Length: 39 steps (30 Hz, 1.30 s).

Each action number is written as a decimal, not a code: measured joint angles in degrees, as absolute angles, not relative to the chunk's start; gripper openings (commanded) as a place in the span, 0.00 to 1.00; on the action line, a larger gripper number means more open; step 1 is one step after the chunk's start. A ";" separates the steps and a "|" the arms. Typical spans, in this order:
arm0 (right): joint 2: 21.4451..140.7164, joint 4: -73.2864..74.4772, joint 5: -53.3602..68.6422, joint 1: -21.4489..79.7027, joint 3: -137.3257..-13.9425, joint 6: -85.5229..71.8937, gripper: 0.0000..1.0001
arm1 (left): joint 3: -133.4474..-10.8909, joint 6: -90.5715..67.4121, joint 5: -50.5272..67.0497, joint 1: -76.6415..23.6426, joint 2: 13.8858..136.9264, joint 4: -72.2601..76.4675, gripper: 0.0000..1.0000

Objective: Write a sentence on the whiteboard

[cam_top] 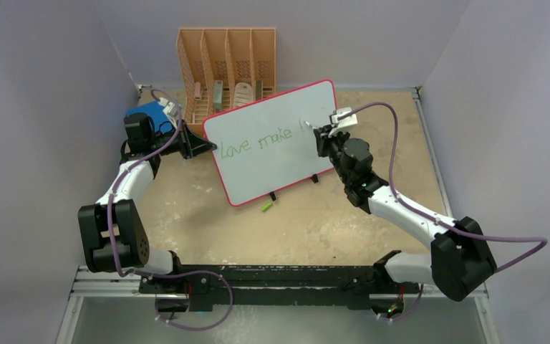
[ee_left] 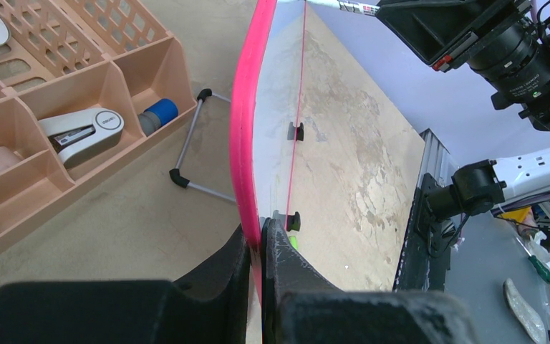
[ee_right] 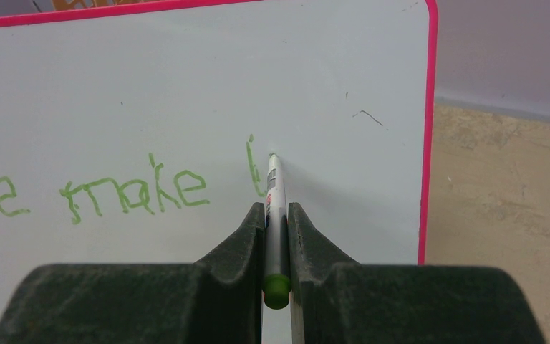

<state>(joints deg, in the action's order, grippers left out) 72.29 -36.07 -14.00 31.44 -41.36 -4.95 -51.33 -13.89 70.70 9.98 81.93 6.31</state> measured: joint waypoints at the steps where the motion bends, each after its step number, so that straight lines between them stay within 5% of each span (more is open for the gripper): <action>1: 72.23 -35.97 -14.00 31.42 -41.36 -4.95 0.00 | -51.33 -13.89 70.70 9.98 81.93 6.31 0.00; 39: 70.94 -33.47 -13.98 31.42 -41.01 -5.43 0.00 | -51.33 -13.87 70.70 9.98 81.82 6.28 0.00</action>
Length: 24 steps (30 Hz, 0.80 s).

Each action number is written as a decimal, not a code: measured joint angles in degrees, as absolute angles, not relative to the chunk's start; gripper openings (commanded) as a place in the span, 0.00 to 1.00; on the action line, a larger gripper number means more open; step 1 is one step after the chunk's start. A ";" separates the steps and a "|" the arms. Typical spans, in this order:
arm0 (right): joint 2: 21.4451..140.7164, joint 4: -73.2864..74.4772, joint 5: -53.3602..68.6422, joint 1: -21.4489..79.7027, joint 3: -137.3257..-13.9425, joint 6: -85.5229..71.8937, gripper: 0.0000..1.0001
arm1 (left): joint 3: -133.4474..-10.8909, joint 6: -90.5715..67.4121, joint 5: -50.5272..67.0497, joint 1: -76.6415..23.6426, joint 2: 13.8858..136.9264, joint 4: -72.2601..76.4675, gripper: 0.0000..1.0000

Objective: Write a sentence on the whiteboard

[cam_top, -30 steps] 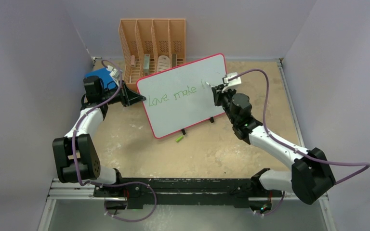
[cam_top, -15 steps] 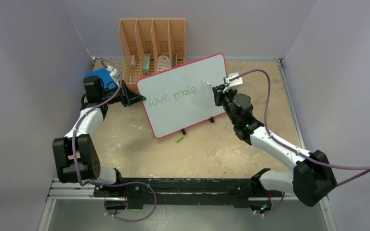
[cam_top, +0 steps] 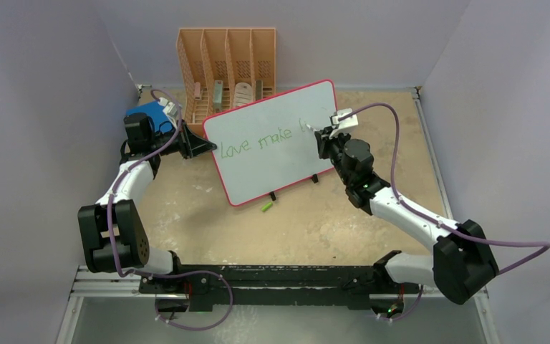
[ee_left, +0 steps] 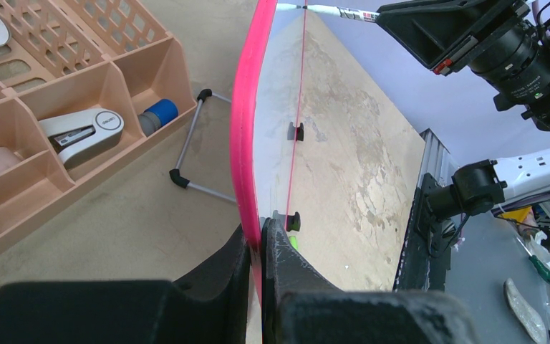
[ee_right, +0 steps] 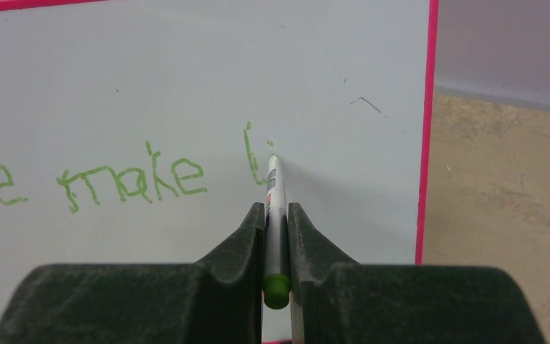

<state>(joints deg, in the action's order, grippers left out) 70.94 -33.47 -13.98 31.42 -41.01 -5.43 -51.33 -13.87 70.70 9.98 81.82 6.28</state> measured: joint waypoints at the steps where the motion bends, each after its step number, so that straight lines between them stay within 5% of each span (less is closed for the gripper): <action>1: 70.96 -33.50 -14.00 31.42 -41.01 -5.41 0.00 | -51.33 -13.89 70.70 9.98 81.82 6.31 0.00; 24: 71.22 -32.38 -14.02 31.42 -40.99 -6.94 0.00 | -51.33 -13.89 70.67 9.98 81.82 6.31 0.00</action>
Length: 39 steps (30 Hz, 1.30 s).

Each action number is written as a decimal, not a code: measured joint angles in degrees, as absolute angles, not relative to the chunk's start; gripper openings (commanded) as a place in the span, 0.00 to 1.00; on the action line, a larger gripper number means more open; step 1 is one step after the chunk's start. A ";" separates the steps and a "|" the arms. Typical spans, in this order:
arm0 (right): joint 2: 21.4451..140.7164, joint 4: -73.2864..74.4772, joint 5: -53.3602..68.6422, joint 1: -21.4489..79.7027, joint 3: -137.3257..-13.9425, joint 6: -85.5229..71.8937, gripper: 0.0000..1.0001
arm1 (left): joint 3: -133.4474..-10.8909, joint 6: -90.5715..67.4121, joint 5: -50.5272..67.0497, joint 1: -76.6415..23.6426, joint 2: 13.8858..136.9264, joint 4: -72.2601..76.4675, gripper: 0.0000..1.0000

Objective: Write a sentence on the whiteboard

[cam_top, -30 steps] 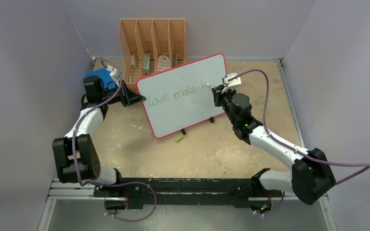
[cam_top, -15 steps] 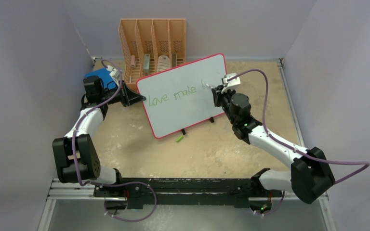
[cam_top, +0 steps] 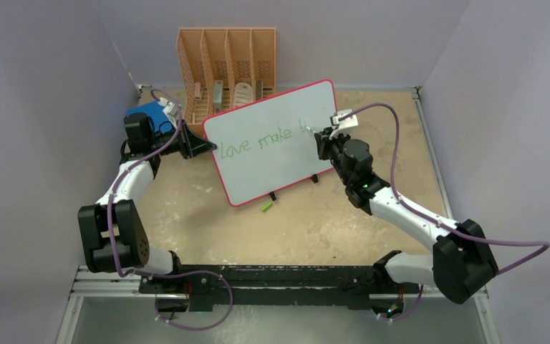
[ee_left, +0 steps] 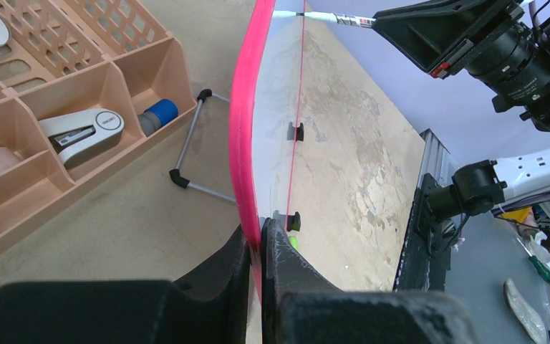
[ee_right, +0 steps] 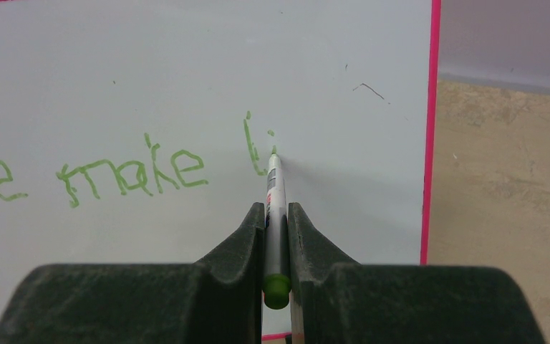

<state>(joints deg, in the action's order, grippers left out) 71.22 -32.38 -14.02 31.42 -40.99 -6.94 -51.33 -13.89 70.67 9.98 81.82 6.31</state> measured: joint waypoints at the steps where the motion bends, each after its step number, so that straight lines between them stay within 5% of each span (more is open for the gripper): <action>1: 71.18 -32.36 -14.04 31.42 -40.93 -7.09 0.00 | -51.33 -13.89 70.67 9.98 81.82 6.31 0.00; 39: 68.73 -30.35 -17.26 29.89 -41.78 -7.42 0.00 | -51.33 -13.89 70.67 9.98 81.52 6.28 0.00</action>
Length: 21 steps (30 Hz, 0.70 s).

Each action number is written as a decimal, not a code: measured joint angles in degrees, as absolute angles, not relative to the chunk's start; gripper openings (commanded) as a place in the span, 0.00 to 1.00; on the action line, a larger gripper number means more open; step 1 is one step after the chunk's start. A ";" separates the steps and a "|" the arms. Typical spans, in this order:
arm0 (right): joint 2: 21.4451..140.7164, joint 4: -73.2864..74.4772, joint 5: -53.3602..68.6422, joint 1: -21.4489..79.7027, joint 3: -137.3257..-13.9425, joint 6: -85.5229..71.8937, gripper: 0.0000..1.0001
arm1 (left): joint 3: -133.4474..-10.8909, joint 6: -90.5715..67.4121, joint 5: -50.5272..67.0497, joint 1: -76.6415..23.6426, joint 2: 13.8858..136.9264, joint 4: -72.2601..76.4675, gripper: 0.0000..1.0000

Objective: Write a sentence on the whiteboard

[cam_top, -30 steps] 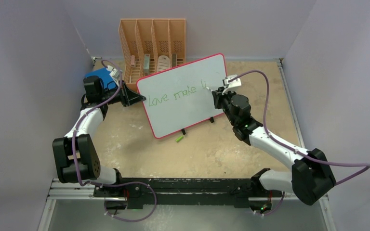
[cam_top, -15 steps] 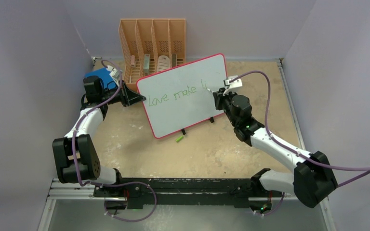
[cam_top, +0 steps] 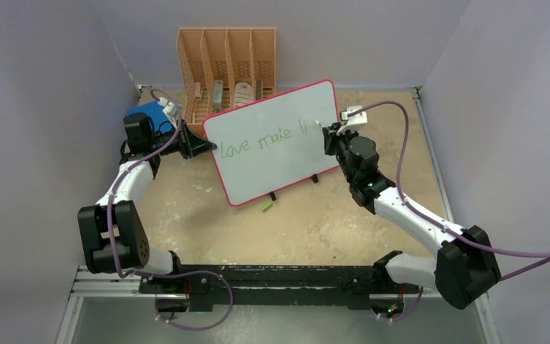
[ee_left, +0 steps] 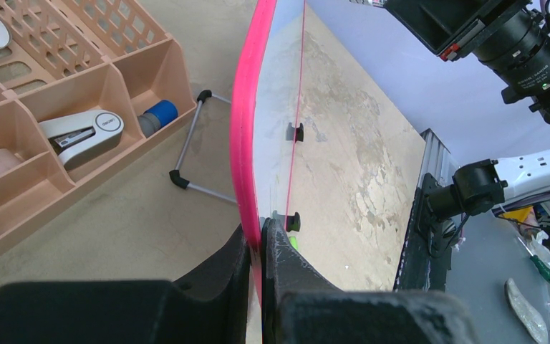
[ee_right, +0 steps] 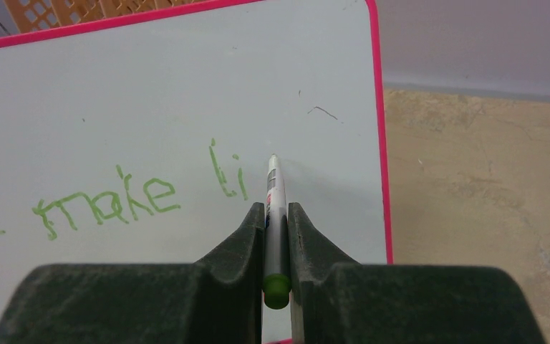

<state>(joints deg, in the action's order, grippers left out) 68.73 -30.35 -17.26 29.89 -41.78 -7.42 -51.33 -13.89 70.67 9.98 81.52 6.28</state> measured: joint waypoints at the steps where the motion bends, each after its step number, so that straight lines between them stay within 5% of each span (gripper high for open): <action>1: 68.88 -30.65 -17.26 29.80 -41.95 -7.38 0.00 | -51.33 -13.89 70.67 9.98 81.52 6.28 0.00; 21: 72.58 -33.61 -15.70 29.43 -43.88 -6.37 0.00 | -51.33 -13.89 70.67 9.98 81.52 6.28 0.00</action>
<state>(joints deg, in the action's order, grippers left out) 72.58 -33.61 -15.70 29.43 -43.88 -6.37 -51.33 -13.89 70.67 9.98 81.52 6.28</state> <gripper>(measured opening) 0.140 0.041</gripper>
